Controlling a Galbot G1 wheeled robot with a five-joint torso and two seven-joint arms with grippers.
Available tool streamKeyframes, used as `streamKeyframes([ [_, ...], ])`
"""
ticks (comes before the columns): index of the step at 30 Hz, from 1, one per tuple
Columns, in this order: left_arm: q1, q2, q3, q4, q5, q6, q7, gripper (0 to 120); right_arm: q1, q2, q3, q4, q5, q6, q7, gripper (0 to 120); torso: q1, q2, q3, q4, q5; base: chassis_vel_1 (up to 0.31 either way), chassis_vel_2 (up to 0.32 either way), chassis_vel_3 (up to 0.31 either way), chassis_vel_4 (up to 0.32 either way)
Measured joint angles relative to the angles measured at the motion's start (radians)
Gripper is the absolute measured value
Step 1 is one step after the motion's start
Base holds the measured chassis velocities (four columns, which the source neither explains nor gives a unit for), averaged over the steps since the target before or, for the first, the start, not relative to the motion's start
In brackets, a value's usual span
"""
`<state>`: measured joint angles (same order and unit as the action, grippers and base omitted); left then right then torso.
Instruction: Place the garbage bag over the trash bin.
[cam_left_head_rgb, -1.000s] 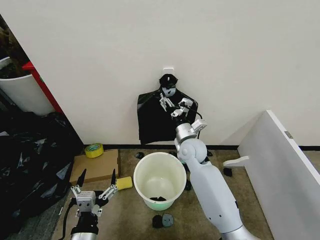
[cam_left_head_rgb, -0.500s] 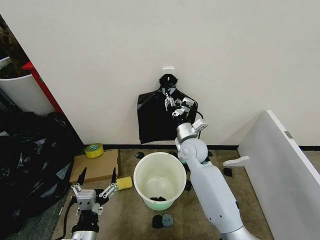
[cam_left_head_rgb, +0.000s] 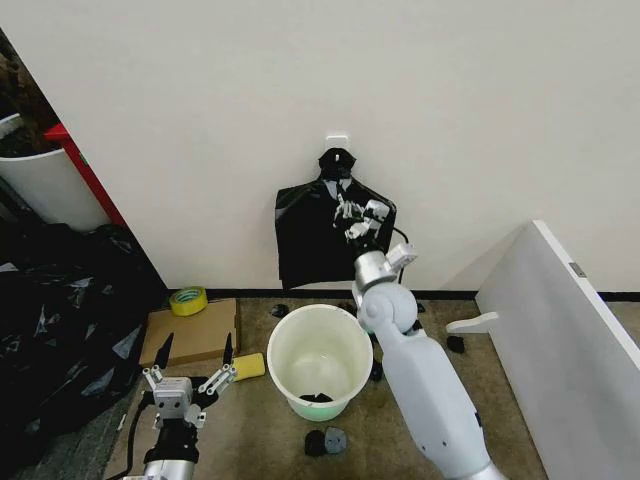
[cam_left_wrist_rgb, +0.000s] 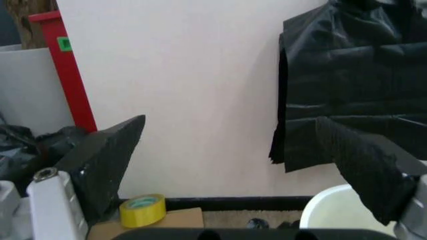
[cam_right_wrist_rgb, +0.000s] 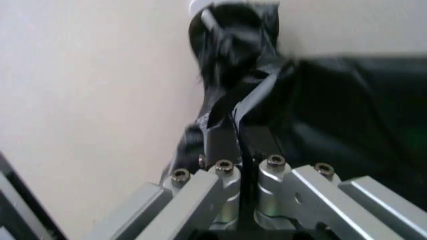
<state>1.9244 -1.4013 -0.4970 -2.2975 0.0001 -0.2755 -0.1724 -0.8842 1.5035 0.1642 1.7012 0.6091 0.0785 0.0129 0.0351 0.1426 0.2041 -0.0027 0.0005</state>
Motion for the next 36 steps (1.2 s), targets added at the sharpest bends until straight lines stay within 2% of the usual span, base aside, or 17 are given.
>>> streamKeyframes([
  [16, -0.001, -0.001, 0.004, 0.0, 0.012, -0.001, 0.0, 100, -0.217, -0.049, -0.033, 0.146, -0.128, 0.039, -0.039, 0, 0.0, 0.0, 0.0, 0.0001, 0.0, 0.0, 0.0, 0.0, 0.0],
  [21, -0.005, 0.001, 0.007, 0.002, 0.017, -0.002, 0.0, 100, -0.338, -0.105, -0.038, 0.219, -0.208, 0.075, -0.068, 0, 0.0, 0.0, 0.0, 0.0, 0.0001, 0.0, 0.0, 0.0, 0.0],
  [36, -0.012, 0.008, 0.009, -0.002, 0.019, -0.002, 0.0, 100, -0.496, -0.182, -0.052, 0.278, -0.337, 0.145, -0.116, 0, 0.0, 0.0, 0.0, 0.0001, 0.0001, 0.0, 0.0, 0.0, 0.0],
])
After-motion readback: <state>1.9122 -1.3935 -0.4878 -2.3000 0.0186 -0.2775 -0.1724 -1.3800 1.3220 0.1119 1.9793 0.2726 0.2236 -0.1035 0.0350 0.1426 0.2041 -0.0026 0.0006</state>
